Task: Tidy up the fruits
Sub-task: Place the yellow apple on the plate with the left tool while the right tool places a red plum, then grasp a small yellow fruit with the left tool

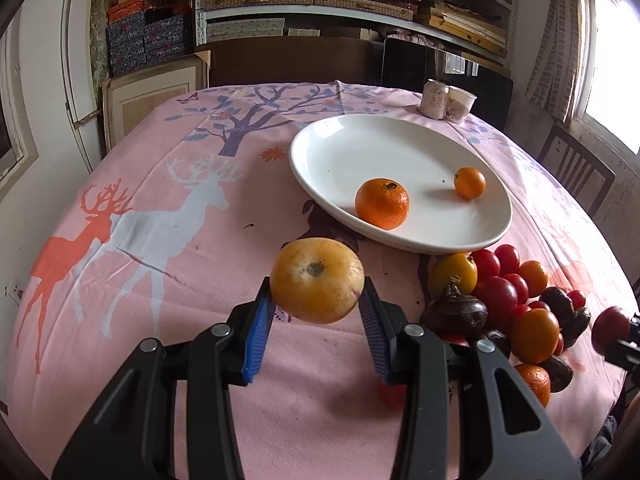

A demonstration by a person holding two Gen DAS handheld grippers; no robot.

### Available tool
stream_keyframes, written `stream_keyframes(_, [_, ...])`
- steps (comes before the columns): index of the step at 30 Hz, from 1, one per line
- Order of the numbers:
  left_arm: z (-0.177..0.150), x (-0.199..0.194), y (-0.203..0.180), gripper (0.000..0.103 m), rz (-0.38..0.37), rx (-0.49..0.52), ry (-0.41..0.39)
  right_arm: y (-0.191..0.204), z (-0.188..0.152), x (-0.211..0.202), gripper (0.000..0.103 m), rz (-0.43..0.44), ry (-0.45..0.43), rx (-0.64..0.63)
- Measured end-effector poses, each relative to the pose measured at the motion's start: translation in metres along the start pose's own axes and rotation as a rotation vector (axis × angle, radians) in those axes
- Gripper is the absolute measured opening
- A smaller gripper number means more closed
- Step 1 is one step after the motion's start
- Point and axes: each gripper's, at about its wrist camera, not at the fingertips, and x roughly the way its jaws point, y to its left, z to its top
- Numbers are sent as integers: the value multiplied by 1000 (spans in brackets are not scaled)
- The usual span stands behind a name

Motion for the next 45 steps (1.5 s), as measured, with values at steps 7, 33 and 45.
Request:
stream_keyframes(7, [26, 13, -38, 42, -84, 62, 41, -13, 52, 16, 41, 37, -13, 26])
stream_keyframes(33, [34, -5, -62, 76, -60, 167, 1, -30, 102, 67, 54, -63, 10, 38])
stream_keyframes(45, [-65, -72, -79, 76, -178, 282, 53, -44, 18, 15, 56, -58, 15, 118])
